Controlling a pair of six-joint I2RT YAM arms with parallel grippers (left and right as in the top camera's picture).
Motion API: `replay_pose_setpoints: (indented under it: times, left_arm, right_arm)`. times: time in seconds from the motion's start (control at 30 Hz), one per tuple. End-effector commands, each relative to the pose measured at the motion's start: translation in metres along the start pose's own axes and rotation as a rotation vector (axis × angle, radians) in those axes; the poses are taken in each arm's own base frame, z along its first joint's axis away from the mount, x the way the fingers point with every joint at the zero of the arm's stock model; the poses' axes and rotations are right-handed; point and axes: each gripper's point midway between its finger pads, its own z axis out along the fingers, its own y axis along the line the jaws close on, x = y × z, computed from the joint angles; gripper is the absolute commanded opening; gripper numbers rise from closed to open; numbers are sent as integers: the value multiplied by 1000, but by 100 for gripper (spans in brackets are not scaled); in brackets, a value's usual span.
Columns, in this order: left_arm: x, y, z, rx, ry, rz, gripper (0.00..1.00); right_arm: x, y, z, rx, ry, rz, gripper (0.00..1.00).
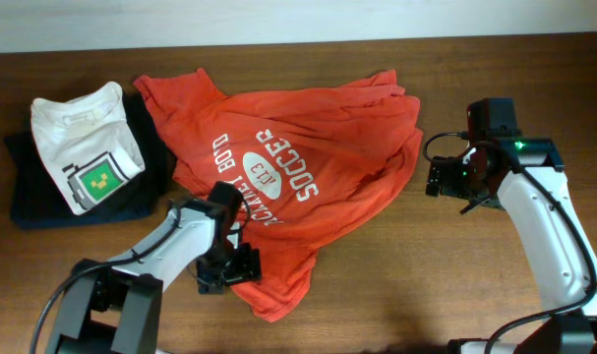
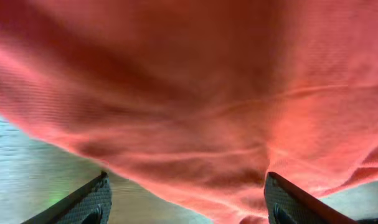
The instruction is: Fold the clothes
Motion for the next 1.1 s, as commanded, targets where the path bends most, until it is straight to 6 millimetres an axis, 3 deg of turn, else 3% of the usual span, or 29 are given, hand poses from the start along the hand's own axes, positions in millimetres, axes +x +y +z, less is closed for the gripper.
replay_pose_setpoints:
  times: [0.0, 0.13, 0.2, 0.3, 0.4, 0.53, 0.63, 0.73, 0.97, 1.07]
  left_arm:
    - [1, -6, 12, 8, -12, 2, 73]
    - [-1, -6, 11, 6, -23, 5, 17]
    - [-8, 1, 10, -22, -52, -5, 0]
    - [-19, 17, 3, -48, -79, -38, 0]
    - [-35, 49, -31, -53, -101, -127, 0]
    - [-54, 89, -71, -16, -203, -305, 0]
    - [-53, 94, -74, 19, -208, -342, 0]
    - [-52, 90, -73, 14, -203, -325, 0]
    - [-54, 85, -72, 12, -212, -302, 0]
    - [-57, 84, -73, 14, -222, -301, 0]
  right_arm:
    - [-3, 0, -7, -10, -20, 10, 99]
    - [-3, 0, -7, -10, -20, 10, 99]
    - [-3, 0, -7, -10, -20, 10, 99]
    - [-3, 0, -7, -10, -21, 10, 99]
    - [-2, 2, -5, -20, -10, 9, 99]
    - [1, 22, 9, -113, 48, 5, 99]
    - [1, 35, 24, -168, 90, 6, 95]
    - [-18, 46, 52, -193, 68, 7, 67]
    - [-49, 72, 114, -272, 26, 9, 64]
    - [-60, 86, 133, -333, 0, 5, 59]
